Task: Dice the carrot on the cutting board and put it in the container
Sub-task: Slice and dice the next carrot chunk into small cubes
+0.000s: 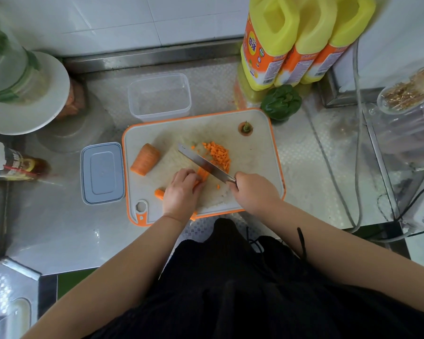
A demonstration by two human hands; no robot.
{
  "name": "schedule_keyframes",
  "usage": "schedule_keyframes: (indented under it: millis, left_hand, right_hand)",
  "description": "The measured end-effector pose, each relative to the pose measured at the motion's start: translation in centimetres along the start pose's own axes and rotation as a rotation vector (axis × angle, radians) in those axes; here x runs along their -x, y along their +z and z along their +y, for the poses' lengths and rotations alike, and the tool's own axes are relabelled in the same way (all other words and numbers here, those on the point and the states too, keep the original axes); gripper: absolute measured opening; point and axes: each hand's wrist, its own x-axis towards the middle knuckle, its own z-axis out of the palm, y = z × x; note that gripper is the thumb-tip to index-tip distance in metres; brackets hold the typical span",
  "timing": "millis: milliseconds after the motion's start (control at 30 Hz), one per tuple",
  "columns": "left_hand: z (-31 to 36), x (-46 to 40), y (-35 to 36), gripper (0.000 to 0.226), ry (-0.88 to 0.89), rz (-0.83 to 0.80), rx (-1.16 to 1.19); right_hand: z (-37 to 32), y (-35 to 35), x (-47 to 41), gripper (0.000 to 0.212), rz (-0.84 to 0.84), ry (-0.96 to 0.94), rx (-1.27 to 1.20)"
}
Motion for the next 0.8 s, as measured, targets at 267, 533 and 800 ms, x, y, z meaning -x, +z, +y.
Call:
schedule_keyframes:
  millis: [267,533,800]
  left_hand:
    - [-0.3,-0.5,0.0,0.006,-0.001,-0.002,0.047]
    - [-0.3,-0.6,0.0,0.016,0.051,-0.014,0.047]
    - [-0.1,-0.4,-0.3,0.026,0.038,-0.003,0.045]
  right_hand:
    - [-0.3,0.3,0.6,0.021,-0.011,0.017,0.105]
    - [-1.0,0.6,-0.5,0.022,-0.074,0.047,0.052]
    - [0.6,-0.3,-1.6,0.034,-0.099,0.080,-0.126]
